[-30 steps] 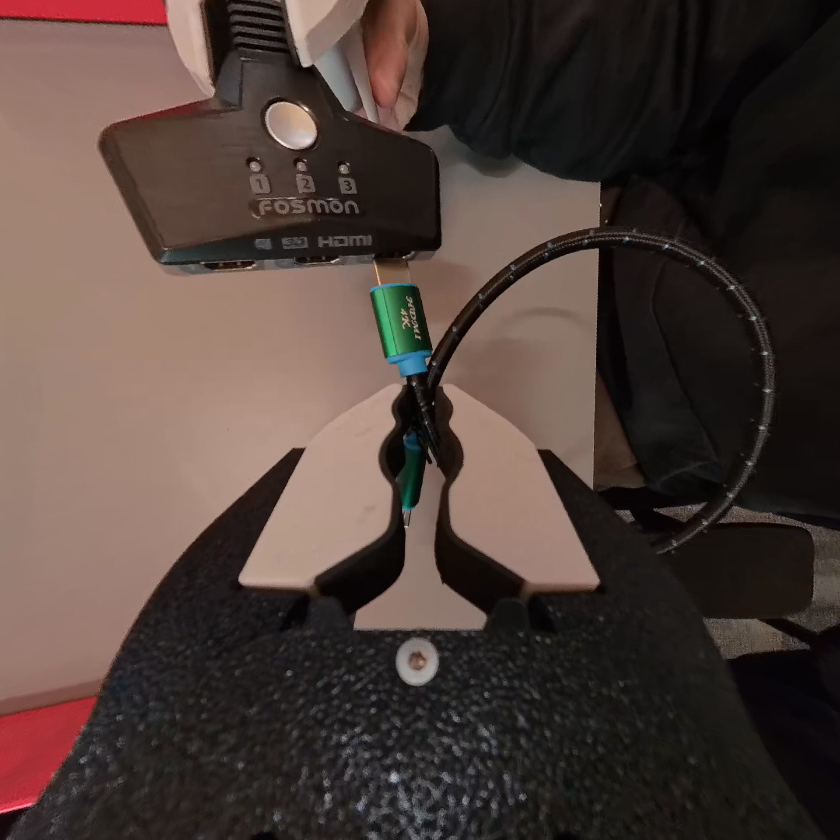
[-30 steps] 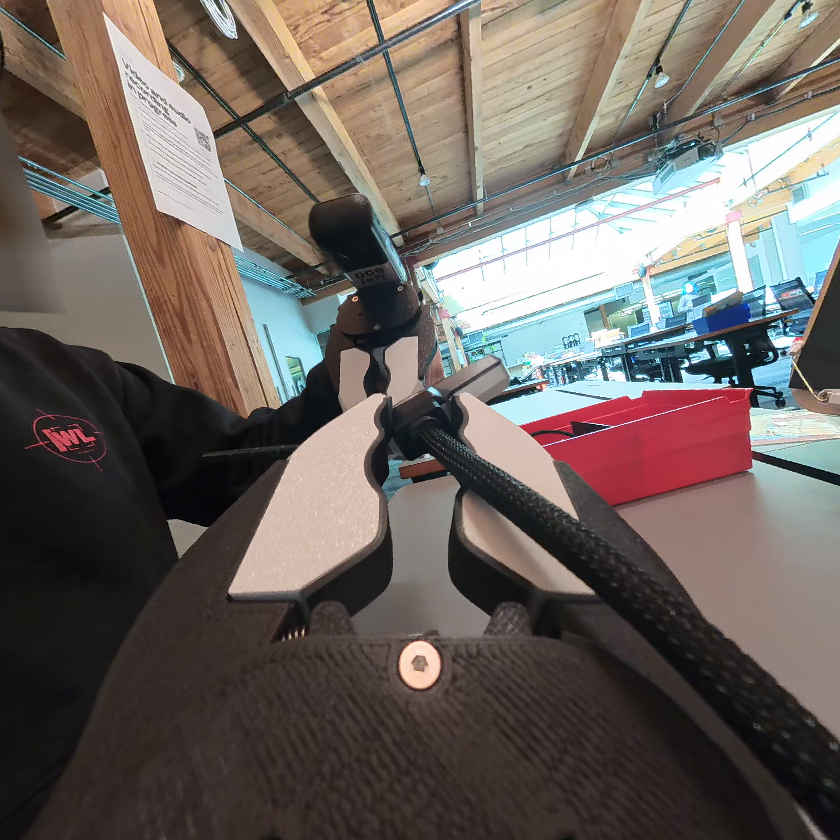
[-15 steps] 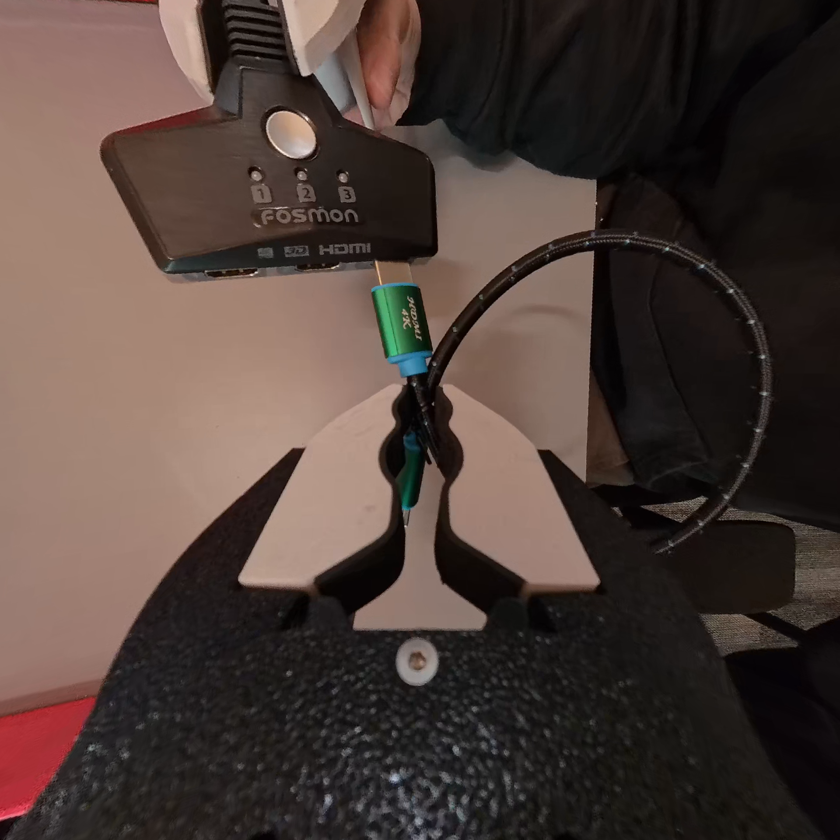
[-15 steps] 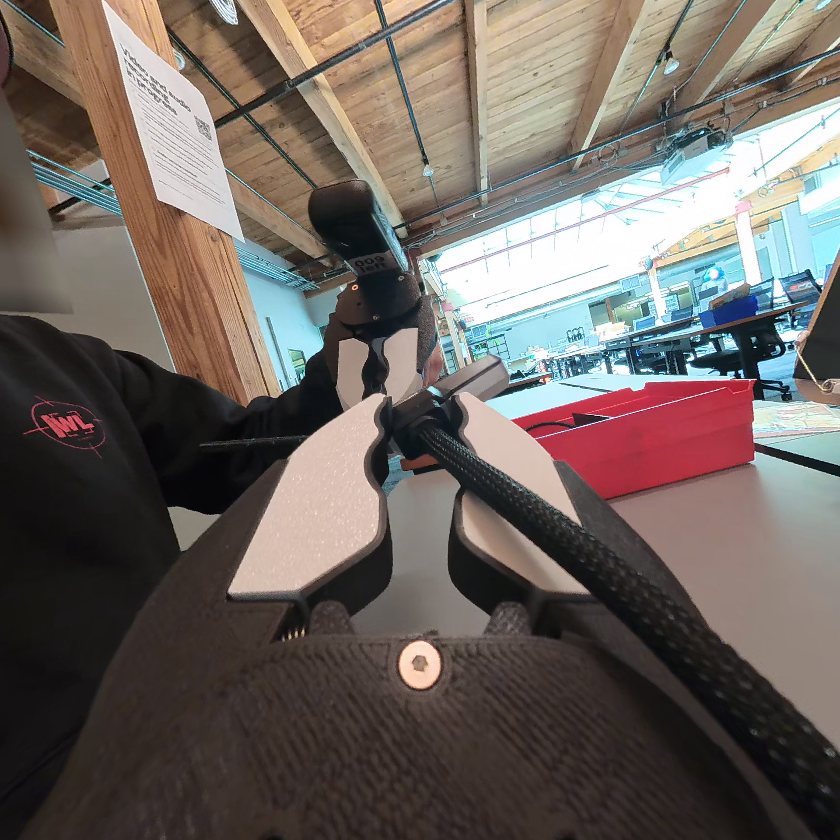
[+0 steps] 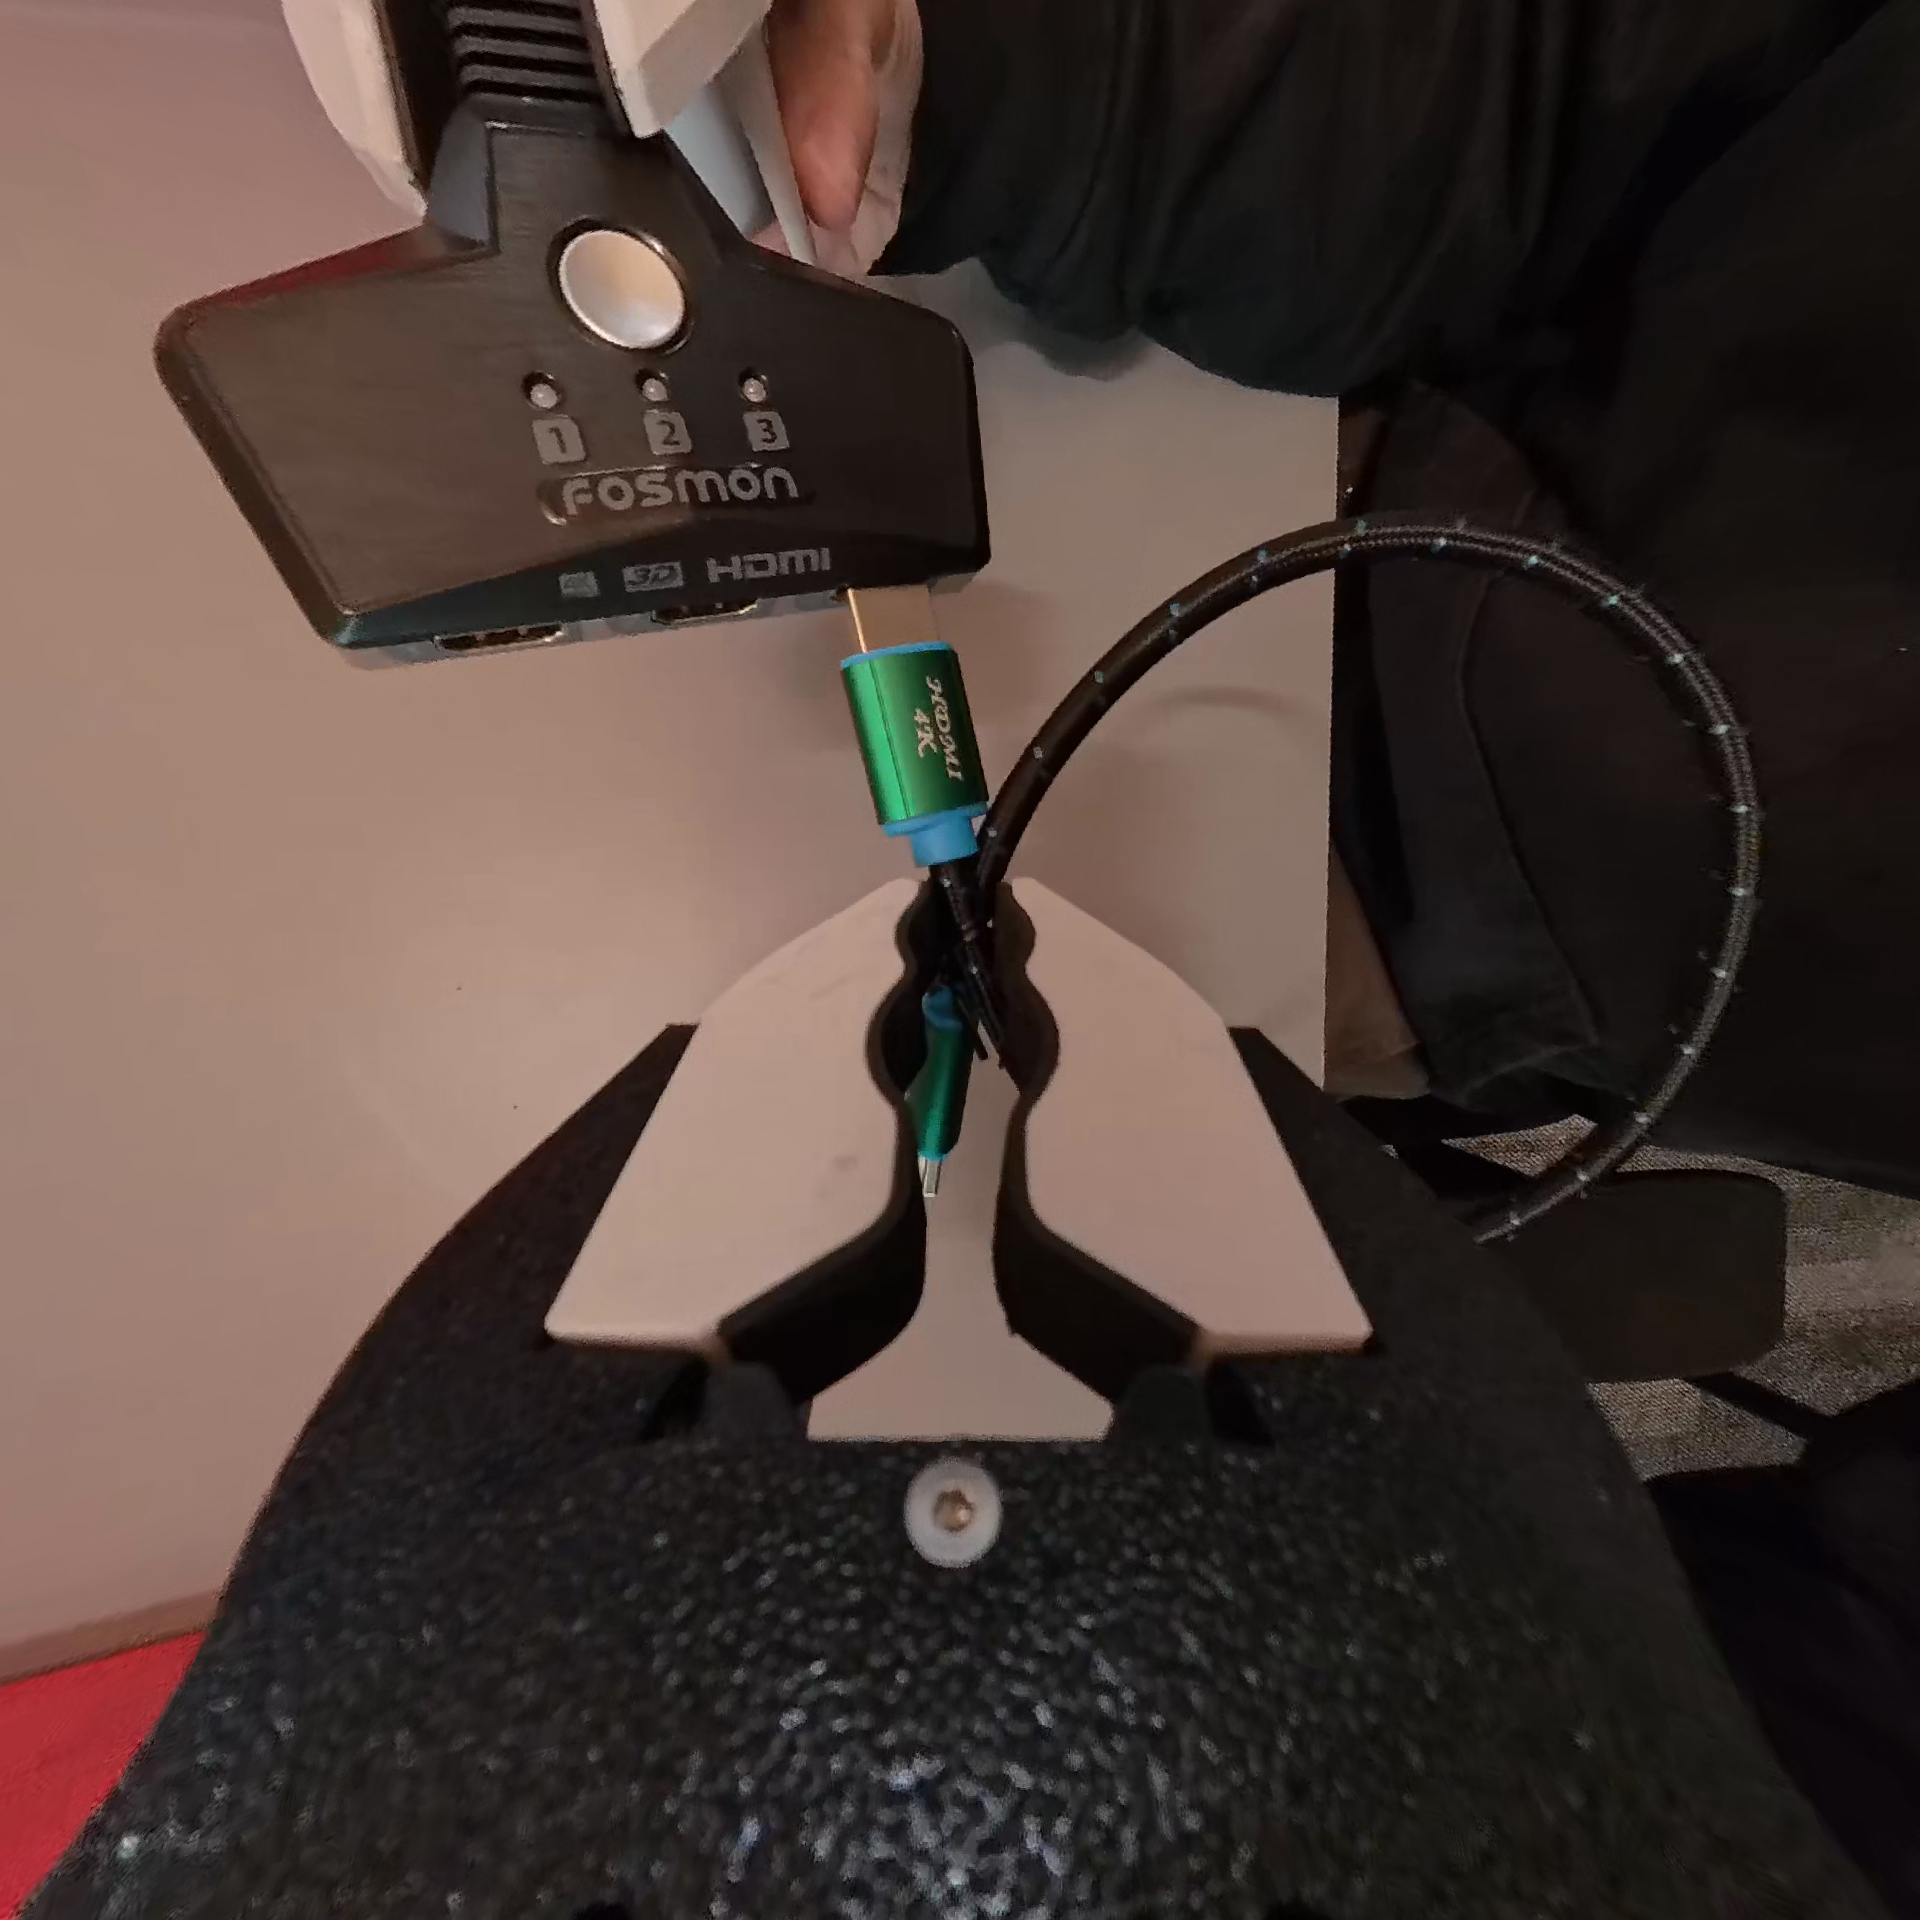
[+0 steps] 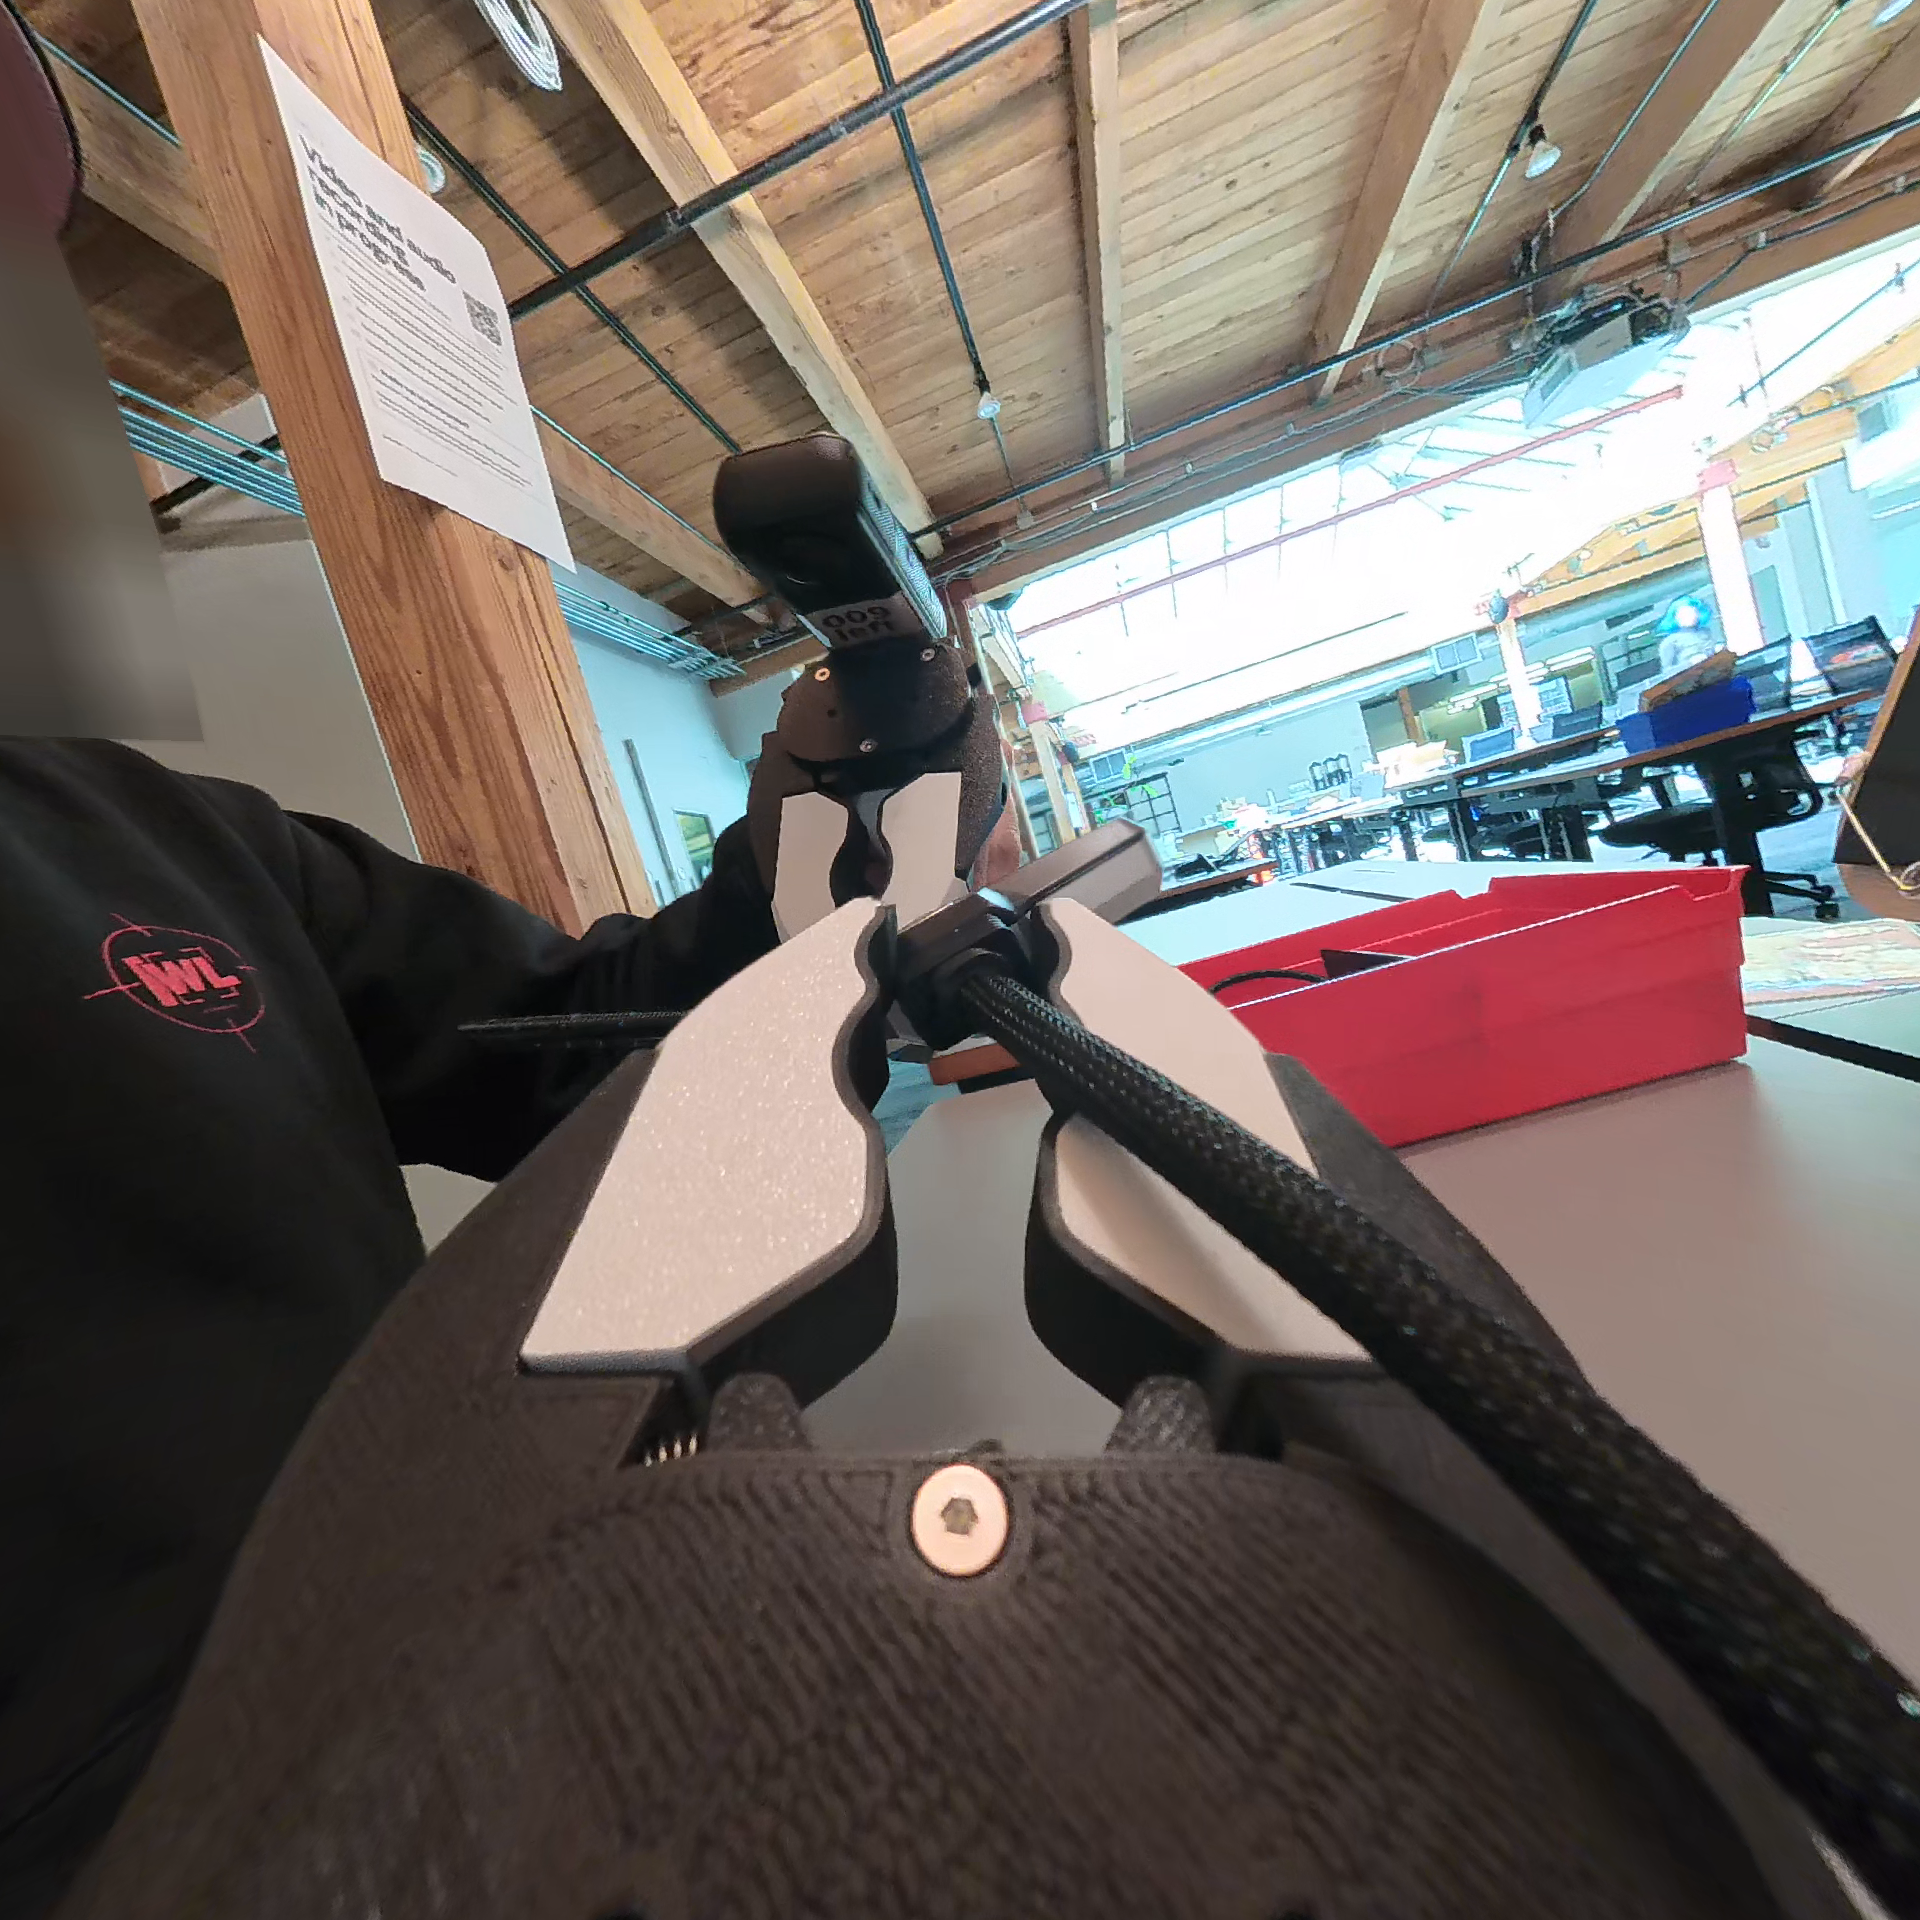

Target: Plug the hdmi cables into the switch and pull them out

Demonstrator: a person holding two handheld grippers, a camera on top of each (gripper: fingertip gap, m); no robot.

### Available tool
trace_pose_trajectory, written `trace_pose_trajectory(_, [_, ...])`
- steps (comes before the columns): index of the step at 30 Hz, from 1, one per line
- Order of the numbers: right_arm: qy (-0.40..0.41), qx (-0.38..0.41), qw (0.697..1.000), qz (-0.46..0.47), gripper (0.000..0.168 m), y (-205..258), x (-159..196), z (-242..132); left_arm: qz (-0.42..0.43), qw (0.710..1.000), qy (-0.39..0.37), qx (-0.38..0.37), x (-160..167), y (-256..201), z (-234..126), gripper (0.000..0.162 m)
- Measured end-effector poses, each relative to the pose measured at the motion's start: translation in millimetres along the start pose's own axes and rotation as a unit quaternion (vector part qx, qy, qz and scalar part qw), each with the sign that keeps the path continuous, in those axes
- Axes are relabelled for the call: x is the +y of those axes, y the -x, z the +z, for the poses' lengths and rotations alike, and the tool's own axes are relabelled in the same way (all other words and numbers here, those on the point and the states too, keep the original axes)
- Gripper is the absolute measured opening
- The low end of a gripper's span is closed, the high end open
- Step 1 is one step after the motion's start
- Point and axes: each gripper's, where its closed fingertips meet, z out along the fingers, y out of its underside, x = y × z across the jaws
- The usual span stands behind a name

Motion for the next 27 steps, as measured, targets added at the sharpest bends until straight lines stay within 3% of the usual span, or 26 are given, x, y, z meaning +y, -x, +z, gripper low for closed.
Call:
trace_pose_trajectory(1, [-0.001,-0.002,1.000,0.002,0.025,0.0,0.1,-0.2,-0.001,1.000,0.000,0.003,-0.3,-0.4,-0.4,0.009])
trace_pose_trajectory(14, [-0.005,0.009,1.000,0.002,0.025,-4.6,-1.5,-4.9,-0.005,0.999,-0.024,-0.020,-6.0,6.3,-3.8,0.009])
trace_pose_trajectory(17, [0.028,0.016,0.999,-0.011,0.025,-5.7,10.9,0.1,-0.013,0.999,-0.039,-0.016,-11.7,4.6,-6.0,0.009])
trace_pose_trajectory(27, [-0.016,-0.014,1.000,-0.001,0.025,2.5,-4.1,-4.9,-0.019,0.999,0.008,0.030,2.9,-5.7,2.2,0.009])
